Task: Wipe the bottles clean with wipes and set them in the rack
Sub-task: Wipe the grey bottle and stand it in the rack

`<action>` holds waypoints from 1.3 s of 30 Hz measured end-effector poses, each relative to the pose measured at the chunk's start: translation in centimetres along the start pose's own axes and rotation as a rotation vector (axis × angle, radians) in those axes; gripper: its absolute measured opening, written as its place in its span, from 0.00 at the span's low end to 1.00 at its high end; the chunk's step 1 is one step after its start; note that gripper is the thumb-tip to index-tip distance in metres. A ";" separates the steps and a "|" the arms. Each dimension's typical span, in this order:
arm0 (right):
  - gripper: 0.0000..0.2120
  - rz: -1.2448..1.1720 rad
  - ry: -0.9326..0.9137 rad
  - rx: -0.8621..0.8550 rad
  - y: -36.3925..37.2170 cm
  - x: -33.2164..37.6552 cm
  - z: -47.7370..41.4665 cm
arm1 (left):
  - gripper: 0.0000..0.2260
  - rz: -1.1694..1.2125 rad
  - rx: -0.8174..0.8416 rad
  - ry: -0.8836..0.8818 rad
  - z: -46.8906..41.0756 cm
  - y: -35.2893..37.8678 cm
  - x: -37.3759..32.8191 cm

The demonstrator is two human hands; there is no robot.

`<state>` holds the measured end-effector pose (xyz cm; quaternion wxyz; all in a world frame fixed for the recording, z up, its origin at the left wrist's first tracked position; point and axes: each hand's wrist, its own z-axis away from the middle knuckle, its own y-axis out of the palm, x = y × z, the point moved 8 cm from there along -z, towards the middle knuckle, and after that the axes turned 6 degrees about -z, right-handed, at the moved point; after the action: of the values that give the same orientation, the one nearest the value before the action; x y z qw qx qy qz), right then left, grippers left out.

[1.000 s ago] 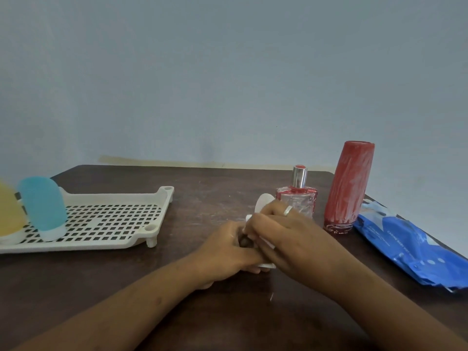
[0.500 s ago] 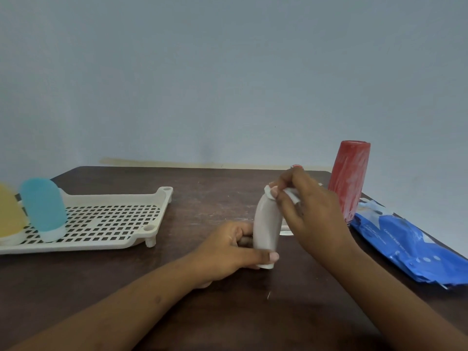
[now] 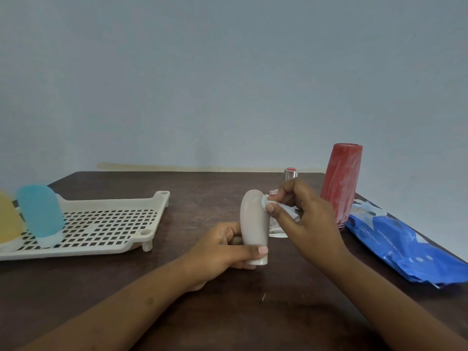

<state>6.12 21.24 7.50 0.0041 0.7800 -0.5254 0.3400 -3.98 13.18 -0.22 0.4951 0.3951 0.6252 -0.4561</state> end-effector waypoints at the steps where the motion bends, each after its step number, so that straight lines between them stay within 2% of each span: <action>1: 0.13 -0.011 -0.002 -0.005 0.0 0.0 0.0 | 0.15 0.003 0.004 -0.003 0.0 0.0 0.0; 5: 0.09 -0.063 -0.012 -0.044 -0.4 -0.1 0.1 | 0.17 0.013 0.050 -0.027 0.1 0.3 0.0; 8: 0.06 0.039 -0.107 -0.073 -0.4 0.5 0.3 | 0.17 -0.006 0.091 -0.041 0.2 0.6 0.1; 14: 0.10 0.245 -0.322 -0.076 0.3 1.9 1.1 | 0.18 -0.047 0.087 -0.012 0.4 0.8 -0.1; 23: 0.10 0.331 -0.460 0.167 2.6 3.0 2.2 | 0.08 -0.087 0.037 0.028 0.2 0.0 -0.4; 33: 0.11 0.175 -0.245 -0.142 -0.5 1.5 0.8 | 0.15 -0.075 0.072 0.015 0.1 0.7 0.0; 39: 0.06 -0.032 -0.072 -0.153 -0.7 -0.3 0.9 | 0.12 -0.071 0.066 0.016 0.2 0.5 0.0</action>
<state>7.06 21.46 6.93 0.0503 0.7974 -0.5372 0.2704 -3.44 13.15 -0.35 0.4603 0.3923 0.6275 -0.4904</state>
